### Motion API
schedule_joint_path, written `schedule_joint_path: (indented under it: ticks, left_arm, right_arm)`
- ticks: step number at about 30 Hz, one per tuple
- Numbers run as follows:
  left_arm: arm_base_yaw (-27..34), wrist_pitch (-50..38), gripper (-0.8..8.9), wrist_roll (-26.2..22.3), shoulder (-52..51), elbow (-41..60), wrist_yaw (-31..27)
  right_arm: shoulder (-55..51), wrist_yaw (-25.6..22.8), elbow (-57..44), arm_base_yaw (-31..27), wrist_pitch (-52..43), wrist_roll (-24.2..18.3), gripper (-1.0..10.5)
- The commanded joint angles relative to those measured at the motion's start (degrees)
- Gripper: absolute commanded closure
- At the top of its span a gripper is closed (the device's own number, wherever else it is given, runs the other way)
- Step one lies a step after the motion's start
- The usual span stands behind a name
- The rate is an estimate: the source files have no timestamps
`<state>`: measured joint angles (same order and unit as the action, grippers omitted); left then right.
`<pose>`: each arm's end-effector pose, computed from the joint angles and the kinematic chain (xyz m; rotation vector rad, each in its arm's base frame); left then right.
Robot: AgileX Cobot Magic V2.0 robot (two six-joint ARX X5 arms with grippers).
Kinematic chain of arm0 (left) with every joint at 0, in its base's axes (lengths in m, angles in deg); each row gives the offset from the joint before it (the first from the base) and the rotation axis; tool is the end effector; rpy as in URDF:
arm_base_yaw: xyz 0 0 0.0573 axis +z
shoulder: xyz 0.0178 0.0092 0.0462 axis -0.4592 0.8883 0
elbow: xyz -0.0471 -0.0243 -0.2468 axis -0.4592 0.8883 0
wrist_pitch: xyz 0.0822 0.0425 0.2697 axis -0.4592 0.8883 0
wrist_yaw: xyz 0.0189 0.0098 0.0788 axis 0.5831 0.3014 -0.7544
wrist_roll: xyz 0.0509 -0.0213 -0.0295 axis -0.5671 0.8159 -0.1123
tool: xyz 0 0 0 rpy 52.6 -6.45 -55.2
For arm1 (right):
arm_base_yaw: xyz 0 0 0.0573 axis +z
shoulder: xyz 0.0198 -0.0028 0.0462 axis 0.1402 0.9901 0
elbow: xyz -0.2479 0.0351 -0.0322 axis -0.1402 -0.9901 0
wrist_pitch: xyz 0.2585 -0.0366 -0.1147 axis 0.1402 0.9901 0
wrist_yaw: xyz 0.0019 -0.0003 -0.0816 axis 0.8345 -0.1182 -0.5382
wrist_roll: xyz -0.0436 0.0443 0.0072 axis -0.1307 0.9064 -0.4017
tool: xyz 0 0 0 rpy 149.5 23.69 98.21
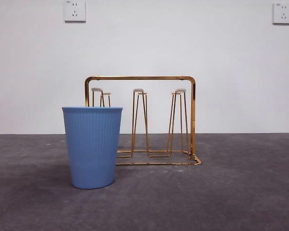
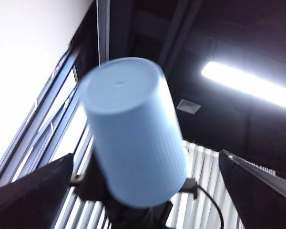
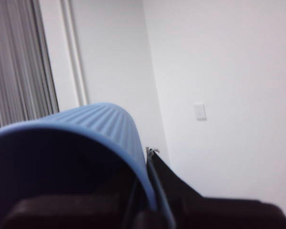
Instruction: Pick up cup 1,put cup 1 in the cup rack,pick up cup 2,put cup 2 in the cup rack
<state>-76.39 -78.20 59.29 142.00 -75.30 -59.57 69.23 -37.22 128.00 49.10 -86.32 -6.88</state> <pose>0.1590 -0.2061 0.4380 -0.9044 -0.4293 -1.4676 0.1644 0.1665 0.5310 0.3149 -0.2449 1.1782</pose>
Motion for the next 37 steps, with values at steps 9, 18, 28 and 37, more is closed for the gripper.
schedule_joint_path:
  ticks: [9,18,28,37]
  left_arm:
    - [-0.35,-5.27,1.26,-2.58,1.09,-0.02,-5.42]
    - [-0.33,-5.68,1.27,-2.78,1.09,-0.02,-7.21]
    - [-0.33,-5.55,4.65,-2.43,1.14,-0.02,-7.15]
    - [-0.35,-5.33,8.09,-0.83,1.14,-0.02,-7.10]
  right_arm:
    - [4.72,-3.32,-0.33,4.59,-0.52,-4.90,9.6]
    - [5.40,-4.00,-0.33,6.27,-0.72,-5.73,9.6]
    - [5.44,-4.42,-0.33,7.39,-0.61,-5.70,9.6]
    - [5.44,-4.17,-0.33,7.39,1.79,-5.60,9.6]
